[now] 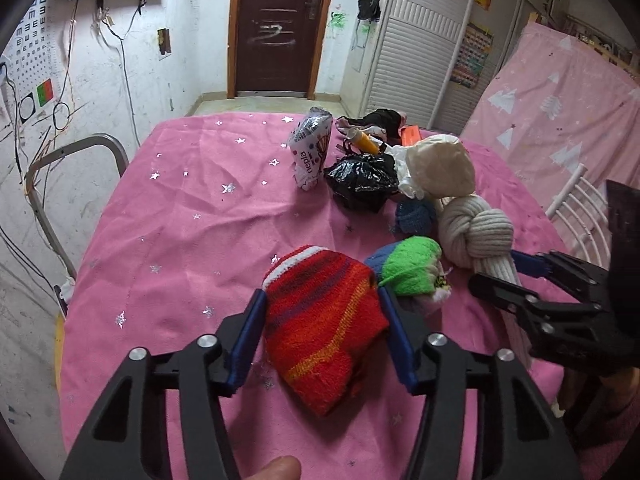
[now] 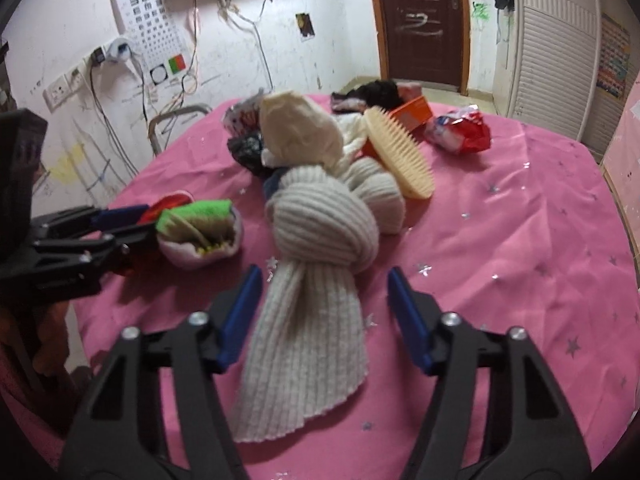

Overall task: Collect trash
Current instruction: 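Grasp the red striped knit hat with the left tool while the right tool grasps the cream knit bundle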

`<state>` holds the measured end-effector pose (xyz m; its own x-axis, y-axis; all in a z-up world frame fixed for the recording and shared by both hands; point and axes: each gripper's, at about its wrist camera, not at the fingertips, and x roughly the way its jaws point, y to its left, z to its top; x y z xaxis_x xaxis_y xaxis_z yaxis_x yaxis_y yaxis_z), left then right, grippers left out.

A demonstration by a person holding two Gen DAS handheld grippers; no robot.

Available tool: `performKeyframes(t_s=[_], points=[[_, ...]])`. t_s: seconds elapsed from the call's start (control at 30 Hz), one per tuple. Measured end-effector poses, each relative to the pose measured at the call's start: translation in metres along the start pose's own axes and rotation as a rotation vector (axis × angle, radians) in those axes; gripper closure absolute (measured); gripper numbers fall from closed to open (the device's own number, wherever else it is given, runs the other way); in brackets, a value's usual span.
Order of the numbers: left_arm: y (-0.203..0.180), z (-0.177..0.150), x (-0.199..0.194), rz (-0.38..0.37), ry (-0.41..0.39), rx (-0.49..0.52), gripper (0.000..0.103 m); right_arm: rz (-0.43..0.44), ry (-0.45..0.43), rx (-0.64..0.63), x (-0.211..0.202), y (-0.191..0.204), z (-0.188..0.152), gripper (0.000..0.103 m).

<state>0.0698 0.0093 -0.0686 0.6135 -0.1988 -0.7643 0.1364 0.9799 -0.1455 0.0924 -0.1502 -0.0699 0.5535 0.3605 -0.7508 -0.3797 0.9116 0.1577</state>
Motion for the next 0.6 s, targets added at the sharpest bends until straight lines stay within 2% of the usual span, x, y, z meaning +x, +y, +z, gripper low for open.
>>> performKeyframes(t_s=[0.13, 0.3, 0.47, 0.6], points=[[0.004, -0.005, 0.0, -0.026, 0.002, 0.005, 0.065, -0.02, -0.007, -0.018, 0.003, 0.001, 0.002, 0.068], [0.007, -0.012, -0.005, -0.03, -0.013, 0.004, 0.09, -0.016, -0.038, -0.004, 0.0, -0.002, 0.002, 0.075], [0.012, -0.015, -0.016, -0.026, -0.028, -0.014, 0.094, -0.009, -0.095, 0.011, -0.016, -0.006, 0.004, 0.076], [0.015, -0.012, -0.033, 0.025, -0.078, -0.022, 0.094, -0.004, -0.14, 0.026, -0.031, -0.012, 0.006, 0.076]])
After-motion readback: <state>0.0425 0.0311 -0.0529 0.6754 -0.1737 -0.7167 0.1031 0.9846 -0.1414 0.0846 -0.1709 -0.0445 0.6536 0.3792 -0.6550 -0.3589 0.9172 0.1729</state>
